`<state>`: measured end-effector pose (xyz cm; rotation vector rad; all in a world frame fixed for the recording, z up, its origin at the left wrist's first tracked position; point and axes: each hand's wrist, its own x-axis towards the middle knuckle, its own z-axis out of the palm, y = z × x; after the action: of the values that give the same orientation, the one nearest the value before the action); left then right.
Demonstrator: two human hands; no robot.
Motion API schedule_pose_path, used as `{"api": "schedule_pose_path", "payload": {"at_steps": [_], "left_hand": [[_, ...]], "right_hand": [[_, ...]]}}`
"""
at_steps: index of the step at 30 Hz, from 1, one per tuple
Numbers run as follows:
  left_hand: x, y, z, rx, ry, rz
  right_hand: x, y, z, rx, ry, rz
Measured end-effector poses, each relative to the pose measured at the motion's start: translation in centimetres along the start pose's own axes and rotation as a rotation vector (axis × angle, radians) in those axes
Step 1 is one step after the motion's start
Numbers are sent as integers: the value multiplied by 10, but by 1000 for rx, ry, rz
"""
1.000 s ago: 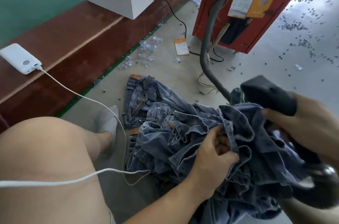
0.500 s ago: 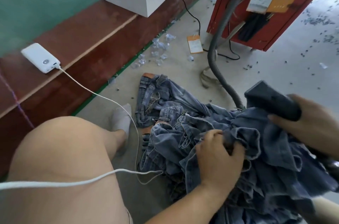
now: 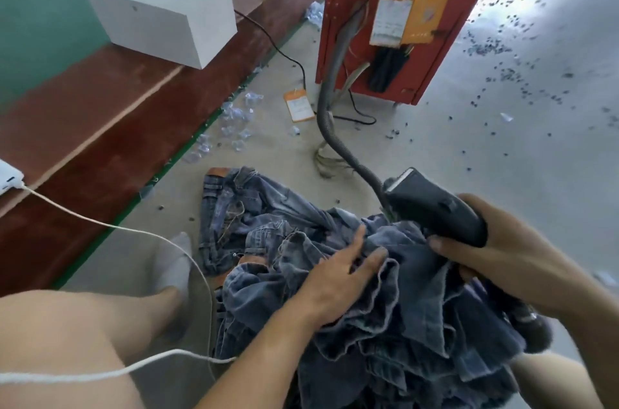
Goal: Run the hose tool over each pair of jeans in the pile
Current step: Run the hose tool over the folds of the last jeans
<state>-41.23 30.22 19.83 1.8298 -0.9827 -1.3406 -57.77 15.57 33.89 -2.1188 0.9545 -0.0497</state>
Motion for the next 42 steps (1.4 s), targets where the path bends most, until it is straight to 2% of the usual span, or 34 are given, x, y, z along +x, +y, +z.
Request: {"api": "schedule_pose_path", "payload": {"at_steps": [3, 7, 9, 11, 14, 16, 19, 20, 21, 23, 26, 30, 31, 35, 36, 39, 42], "left_hand": [[7, 6, -3, 279, -36, 72], [4, 15, 1, 242, 80, 304], [-3, 15, 14, 173, 60, 293], [-5, 11, 23, 158, 112, 276], [-7, 14, 23, 148, 107, 358], [-12, 17, 23, -100, 72, 335], [-23, 14, 23, -888, -2, -2], [-25, 8, 24, -1076, 10, -95], [-25, 2, 24, -1153, 53, -129], [-24, -5, 24, -1134, 151, -135], [-23, -1, 24, -1086, 92, -80], [-20, 0, 27, -1044, 151, -105], [-19, -4, 28, -944, 189, -98], [-31, -1, 35, -262, 279, 33], [-31, -1, 38, -205, 264, 100], [-31, 11, 41, -193, 187, 118], [-32, 11, 44, -148, 245, 346]], "right_hand": [[4, 17, -10, 103, 155, 60], [6, 35, -25, 205, 319, 116], [5, 42, -30, 228, 328, 141], [3, 46, -33, 235, 316, 156], [1, 46, -34, 232, 289, 152], [-1, 42, -32, 209, 266, 140], [-4, 36, -30, 156, 247, 123], [-6, 34, -29, 141, 238, 118], [-8, 32, -30, 128, 223, 110], [-13, 28, -34, 87, 171, 78], [-20, 21, -44, -10, 47, -10], [-30, 8, -45, -155, -162, -87], [-31, 4, -42, -194, -205, -89], [-23, -12, -24, -285, -333, -103], [-19, -14, -21, -287, -342, -105], [-9, -15, -16, -221, -275, -85], [-5, -2, -18, -22, 32, -2]]}}
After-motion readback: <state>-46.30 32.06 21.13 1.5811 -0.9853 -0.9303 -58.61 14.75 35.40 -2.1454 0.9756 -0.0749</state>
